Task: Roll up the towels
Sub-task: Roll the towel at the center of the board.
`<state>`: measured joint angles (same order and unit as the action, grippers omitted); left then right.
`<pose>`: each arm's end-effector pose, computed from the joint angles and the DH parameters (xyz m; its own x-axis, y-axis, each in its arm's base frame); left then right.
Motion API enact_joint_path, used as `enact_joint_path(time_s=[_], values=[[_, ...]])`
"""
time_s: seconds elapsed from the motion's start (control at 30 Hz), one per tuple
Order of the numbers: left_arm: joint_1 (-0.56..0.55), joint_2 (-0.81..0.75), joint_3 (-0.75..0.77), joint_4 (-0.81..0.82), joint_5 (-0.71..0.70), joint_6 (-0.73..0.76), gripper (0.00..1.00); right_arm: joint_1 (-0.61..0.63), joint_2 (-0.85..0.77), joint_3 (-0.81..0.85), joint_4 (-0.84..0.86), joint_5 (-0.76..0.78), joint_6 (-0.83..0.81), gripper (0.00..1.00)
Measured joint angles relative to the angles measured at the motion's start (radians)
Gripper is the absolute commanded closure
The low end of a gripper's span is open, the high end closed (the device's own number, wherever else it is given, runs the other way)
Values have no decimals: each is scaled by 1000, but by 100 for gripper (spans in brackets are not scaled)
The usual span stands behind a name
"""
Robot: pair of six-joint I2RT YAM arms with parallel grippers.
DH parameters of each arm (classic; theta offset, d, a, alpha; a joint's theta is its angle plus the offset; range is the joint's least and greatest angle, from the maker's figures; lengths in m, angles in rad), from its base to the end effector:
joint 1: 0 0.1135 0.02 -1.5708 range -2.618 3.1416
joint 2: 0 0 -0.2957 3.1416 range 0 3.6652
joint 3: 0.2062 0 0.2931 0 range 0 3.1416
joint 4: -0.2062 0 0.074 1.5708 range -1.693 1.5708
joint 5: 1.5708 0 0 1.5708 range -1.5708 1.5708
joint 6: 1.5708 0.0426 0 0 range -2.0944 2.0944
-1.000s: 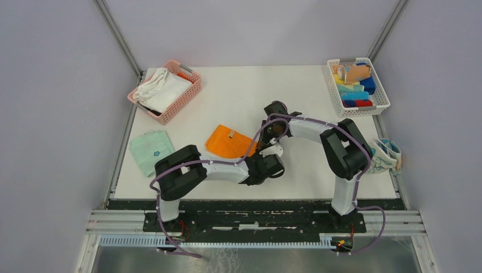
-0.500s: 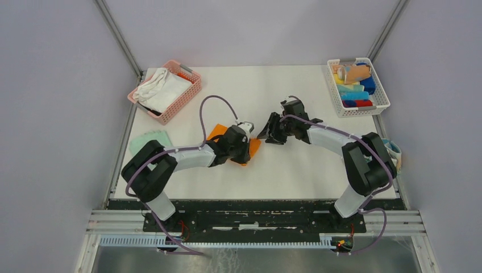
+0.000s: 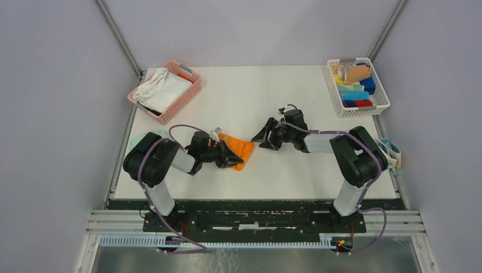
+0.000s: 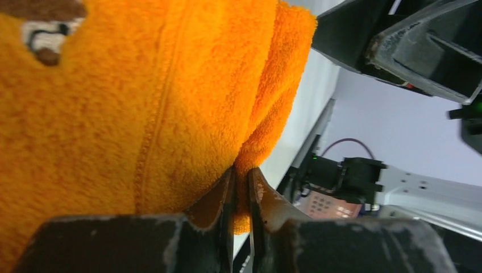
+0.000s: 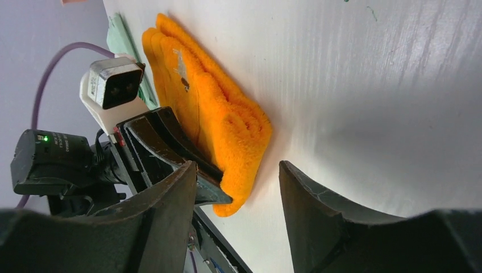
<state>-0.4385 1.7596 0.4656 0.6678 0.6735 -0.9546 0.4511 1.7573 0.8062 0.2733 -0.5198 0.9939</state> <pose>0.2590 -0.1508 0.0815 -0.9509 -0.2586 -0.1700 0.0232 0.4881 -0.8725 0.3298 0.1833 0.1358 -0.9168 0.3642 -0.1638 0.0767 0.5632 0.8228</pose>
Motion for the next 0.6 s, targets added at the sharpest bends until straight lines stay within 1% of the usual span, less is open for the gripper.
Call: enact_joint_path(time_s=[0.17,0.3,0.43,0.53,0.6], values=[[40,35,-56,121,49,-137,90,14,65,-10,87,-7,45,39],[55,49,-71,154,63,-190,90,35,113,-10,125,-11,69,39],[58,62,-73,174,65,-216,90,63,151,24,148,-23,78,41],[58,63,-75,176,63,-219,89,81,176,68,120,-19,71,45],[58,63,-75,175,62,-219,89,92,183,98,73,-6,55,52]])
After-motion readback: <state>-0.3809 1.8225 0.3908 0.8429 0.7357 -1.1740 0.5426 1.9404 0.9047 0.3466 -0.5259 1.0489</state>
